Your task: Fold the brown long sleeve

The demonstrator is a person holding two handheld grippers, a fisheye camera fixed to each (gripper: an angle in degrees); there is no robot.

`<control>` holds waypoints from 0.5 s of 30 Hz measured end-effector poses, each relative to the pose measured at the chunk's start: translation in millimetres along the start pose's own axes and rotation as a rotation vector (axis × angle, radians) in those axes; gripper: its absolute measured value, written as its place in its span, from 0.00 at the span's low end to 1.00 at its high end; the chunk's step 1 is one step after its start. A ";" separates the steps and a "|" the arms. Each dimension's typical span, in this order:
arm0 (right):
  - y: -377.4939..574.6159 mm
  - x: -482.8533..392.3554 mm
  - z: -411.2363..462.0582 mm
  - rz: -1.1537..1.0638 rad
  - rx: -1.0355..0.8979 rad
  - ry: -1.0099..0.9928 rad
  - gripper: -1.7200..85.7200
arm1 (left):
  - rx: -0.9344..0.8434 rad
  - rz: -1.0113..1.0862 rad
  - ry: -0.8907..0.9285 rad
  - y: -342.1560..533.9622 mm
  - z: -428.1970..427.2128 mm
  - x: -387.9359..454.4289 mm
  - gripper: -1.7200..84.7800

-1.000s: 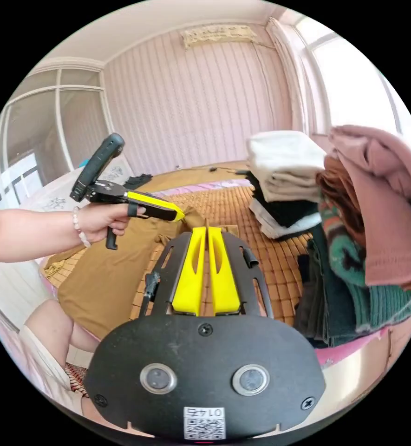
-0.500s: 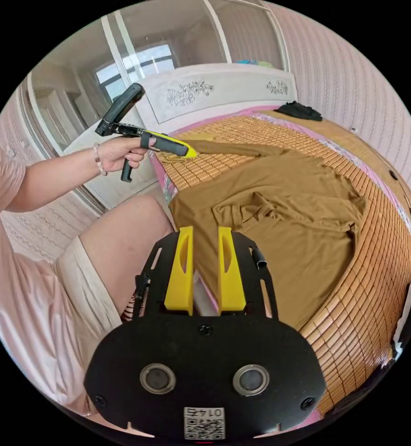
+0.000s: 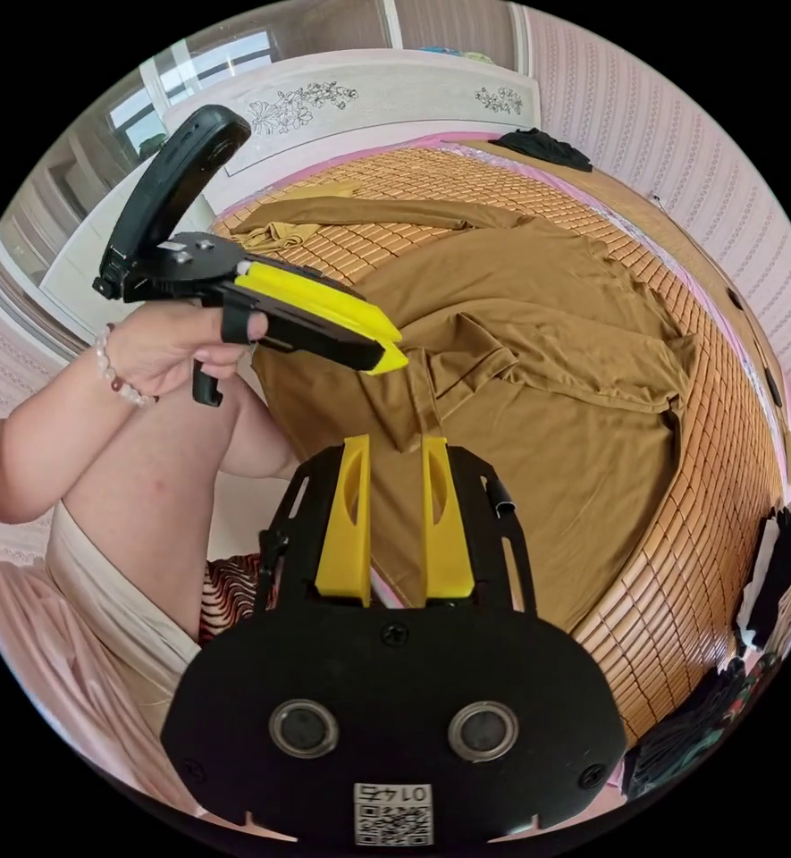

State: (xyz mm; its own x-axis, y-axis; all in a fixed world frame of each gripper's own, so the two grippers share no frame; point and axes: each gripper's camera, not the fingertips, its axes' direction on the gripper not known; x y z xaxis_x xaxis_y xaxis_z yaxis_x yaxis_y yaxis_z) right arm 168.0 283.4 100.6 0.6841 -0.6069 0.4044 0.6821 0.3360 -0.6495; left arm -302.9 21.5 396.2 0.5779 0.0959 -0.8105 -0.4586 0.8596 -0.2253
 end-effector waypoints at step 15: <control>-53.9 -11.7 16.3 -0.037 -0.054 0.065 0.14 | -0.019 0.137 0.253 36.3 -116.1 -60.7 0.01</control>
State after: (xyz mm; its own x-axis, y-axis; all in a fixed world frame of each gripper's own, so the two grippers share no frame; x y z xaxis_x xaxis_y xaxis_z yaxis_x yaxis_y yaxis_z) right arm 127.4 284.1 141.4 0.6391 -0.6645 0.3872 0.6906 0.2742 -0.6692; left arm -433.0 -11.4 374.5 0.3242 0.0803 -0.9426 -0.5348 0.8374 -0.1126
